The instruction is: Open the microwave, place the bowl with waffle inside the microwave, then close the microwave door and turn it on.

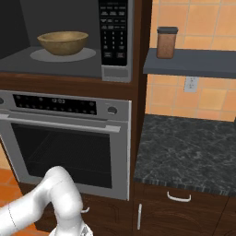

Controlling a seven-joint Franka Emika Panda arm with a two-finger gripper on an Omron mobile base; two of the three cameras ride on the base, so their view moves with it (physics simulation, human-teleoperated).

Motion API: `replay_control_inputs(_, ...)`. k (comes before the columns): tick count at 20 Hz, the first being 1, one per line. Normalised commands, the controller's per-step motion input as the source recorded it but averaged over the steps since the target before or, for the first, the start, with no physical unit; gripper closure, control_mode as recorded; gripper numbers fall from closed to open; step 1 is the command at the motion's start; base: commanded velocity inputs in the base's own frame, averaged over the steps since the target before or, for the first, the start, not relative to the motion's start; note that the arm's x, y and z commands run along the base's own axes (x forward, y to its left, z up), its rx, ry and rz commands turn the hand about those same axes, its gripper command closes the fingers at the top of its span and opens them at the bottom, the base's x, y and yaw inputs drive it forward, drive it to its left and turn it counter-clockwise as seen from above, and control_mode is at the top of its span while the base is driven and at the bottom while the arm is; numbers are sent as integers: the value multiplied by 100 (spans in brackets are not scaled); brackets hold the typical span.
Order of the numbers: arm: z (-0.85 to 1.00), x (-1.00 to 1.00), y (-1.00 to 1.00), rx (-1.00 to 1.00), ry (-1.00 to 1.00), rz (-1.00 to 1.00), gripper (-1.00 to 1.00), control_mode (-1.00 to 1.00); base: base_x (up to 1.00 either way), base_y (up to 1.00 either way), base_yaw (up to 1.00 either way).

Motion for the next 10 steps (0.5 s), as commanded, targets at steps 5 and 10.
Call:
replay_control_inputs(5,0,1,59,10,-3,0,-100,-100,0,0,0)
replay_control_inputs(10,0,4,56,11,-5,0,-100,-100,0,0,0)
